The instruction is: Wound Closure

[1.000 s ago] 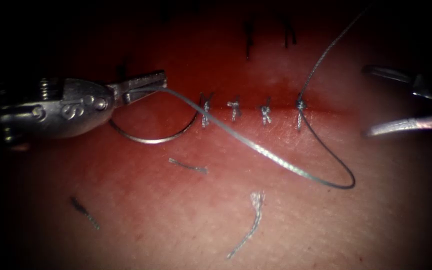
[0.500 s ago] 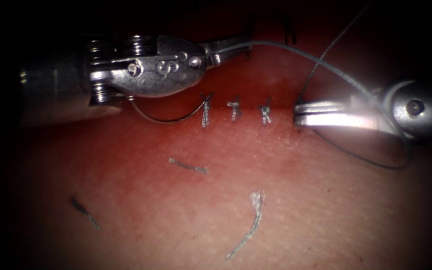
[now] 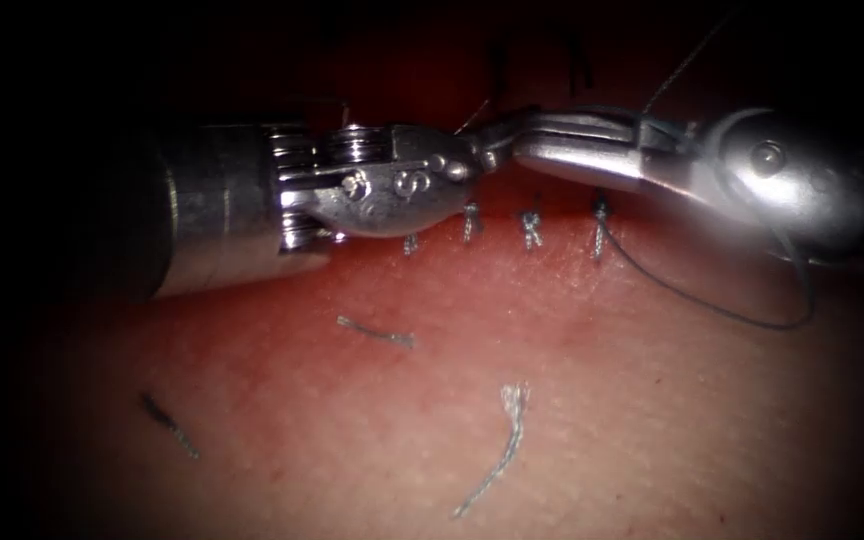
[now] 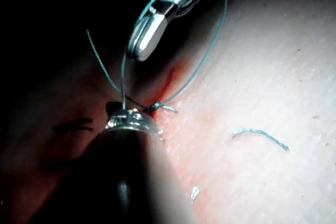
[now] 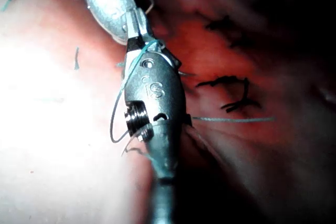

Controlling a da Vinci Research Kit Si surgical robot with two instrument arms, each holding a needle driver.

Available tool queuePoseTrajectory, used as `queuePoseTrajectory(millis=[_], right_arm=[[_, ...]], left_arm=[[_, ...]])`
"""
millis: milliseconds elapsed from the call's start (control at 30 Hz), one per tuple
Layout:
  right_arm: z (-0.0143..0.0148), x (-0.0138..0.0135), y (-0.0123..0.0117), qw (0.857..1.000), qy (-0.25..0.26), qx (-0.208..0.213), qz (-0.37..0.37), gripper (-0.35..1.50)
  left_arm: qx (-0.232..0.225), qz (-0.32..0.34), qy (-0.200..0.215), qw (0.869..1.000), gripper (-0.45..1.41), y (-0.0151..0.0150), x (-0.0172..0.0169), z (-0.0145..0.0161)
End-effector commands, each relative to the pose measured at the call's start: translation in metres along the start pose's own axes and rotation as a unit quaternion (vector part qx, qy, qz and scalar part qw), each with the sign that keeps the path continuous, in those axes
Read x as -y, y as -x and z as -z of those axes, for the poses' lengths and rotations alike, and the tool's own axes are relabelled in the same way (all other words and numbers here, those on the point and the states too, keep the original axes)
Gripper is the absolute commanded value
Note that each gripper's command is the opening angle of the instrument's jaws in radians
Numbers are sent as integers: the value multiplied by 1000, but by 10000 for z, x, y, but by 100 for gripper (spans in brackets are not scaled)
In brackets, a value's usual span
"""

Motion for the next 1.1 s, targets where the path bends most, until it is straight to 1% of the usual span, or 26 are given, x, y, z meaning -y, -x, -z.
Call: queuePoseTrajectory(millis=[33, 133, 167, 200, 233, 267, 300, 333, 367, 433, 467, 500, 567, 600, 633, 733, 767, 833, 867, 900, 933, 967, 1033, 1067, 1100], right_arm=[[-13, -2, 1, 1000, 23, 9, 1, -35], [-6, -13, 7, 994, 82, 39, -59, -35], [-2, -18, 11, 988, 107, 49, -98, -35], [2, -22, 14, 983, 124, 56, -120, -35], [11, -29, 23, 971, 154, 65, -169, -35], [11, -29, 23, 971, 154, 65, -169, -35], [13, -31, 27, 966, 163, 70, -189, -35], [15, -37, 35, 954, 177, 80, -227, -1], [15, -37, 35, 954, 177, 80, -227, -1], [16, -44, 50, 938, 189, 104, -272, 52], [16, -44, 50, 938, 189, 104, -272, 52], [18, -46, 56, 932, 192, 107, -288, 62], [21, -48, 64, 924, 192, 100, -316, 66], [24, -50, 68, 918, 195, 96, -333, 67], [28, -51, 73, 908, 198, 89, -359, 67], [34, -53, 78, 902, 203, 86, -372, 67], [39, -53, 83, 895, 206, 87, -385, 69], [41, -54, 85, 893, 208, 93, -389, 71], [44, -56, 89, 885, 210, 107, -402, 73], [44, -56, 89, 885, 210, 107, -402, 73], [43, -58, 95, 876, 208, 114, -420, 79], [43, -58, 95, 876, 208, 114, -420, 79], [41, -59, 101, 866, 207, 115, -441, 83], [38, -60, 108, 859, 203, 123, -454, 88], [38, -60, 108, 859, 203, 123, -454, 88]], left_arm=[[2, -1, -3, 1000, -45, -4, -1, -8], [7, -2, -5, 1000, -45, -11, -9, -4], [9, -2, -6, 1000, -45, -13, -13, -2], [10, -2, -7, 1000, -45, -15, -15, -1], [14, -4, -6, 1000, -45, -18, -21, 3], [14, -4, -6, 1000, -45, -18, -21, 3], [16, -5, -4, 1000, -45, -21, -25, 4], [15, -3, 0, 1000, -45, -26, -32, 6], [15, -3, 0, 1000, -45, -26, -32, 6], [16, -12, 0, 1000, -45, -37, -40, 7], [16, -12, 0, 1000, -45, -37, -40, 7], [14, -17, 1, 1000, -45, -41, -42, 7], [11, -22, 2, 1000, -45, -47, -44, 8], [12, -25, 1, 1000, -45, -50, -46, 9], [13, -33, 1, 999, -45, -54, -47, 9], [14, -36, 1, 999, -45, -55, -46, 8], [14, -38, 1, 999, -45, -55, -45, 6], [14, -41, 1, 999, -45, -54, -44, 5], [14, -49, 0, 999, -45, -53, -43, 2], [14, -49, 0, 999, -45, -53, -43, 2], [15, -49, 0, 999, -45, -53, -42, 0], [15, -49, 0, 999, -45, -53, -42, 0], [15, -52, -1, 999, -45, -53, -42, -2], [16, -54, -1, 998, -45, -54, -42, -4], [16, -54, -1, 998, -45, -54, -42, -4]])
